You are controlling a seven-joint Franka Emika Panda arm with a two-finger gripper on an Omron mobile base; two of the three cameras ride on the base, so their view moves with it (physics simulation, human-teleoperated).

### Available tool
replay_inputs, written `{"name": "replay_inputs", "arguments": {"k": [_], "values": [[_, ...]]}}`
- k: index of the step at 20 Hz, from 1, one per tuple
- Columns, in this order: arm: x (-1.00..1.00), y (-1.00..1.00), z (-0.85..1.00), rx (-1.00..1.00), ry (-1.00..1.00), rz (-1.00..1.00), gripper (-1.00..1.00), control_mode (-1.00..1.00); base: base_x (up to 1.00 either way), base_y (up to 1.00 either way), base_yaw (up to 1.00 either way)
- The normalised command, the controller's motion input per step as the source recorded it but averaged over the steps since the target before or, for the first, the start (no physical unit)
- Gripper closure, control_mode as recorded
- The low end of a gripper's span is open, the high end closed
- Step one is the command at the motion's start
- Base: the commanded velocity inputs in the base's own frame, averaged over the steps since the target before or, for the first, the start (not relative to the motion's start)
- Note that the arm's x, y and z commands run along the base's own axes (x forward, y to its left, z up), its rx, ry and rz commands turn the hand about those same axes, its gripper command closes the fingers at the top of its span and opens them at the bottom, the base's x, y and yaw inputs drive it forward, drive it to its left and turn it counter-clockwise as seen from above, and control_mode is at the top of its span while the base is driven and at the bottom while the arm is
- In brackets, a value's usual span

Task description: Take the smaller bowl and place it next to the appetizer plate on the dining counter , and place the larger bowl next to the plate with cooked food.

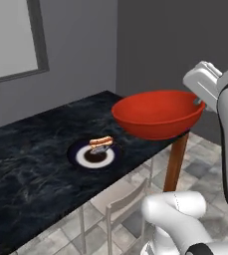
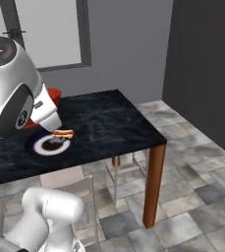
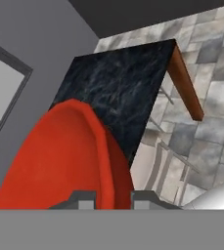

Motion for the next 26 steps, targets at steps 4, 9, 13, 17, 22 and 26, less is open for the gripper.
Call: {"name": "replay_inputs", "arguments": {"k": [4,9,13,17,22,26], "values": [[0.0,0.0,0.0,0.0,0.0,0.0,1.0,1.0,0.76,-0.1,0.41],[0.0,0.0,0.0,0.0,0.0,0.0,1.0,1.0,0.77,-0.05,0.44],[0.0,0.0,0.0,0.0,0.0,0.0,1.0,1.0,0.81,-0.1,0.45],[0.0,0.0,0.0,0.0,0.0,0.0,1.0,1.0,0.8,-0.14,0.45],[0.0,0.0,0.0,0.0,0.0,0.0,1.0,1.0,0.82,-0.07,0.43],[0.0,0.0,0.0,0.0,0.0,0.0,1.0,1.0,0.66,-0.17,0.34]]}}
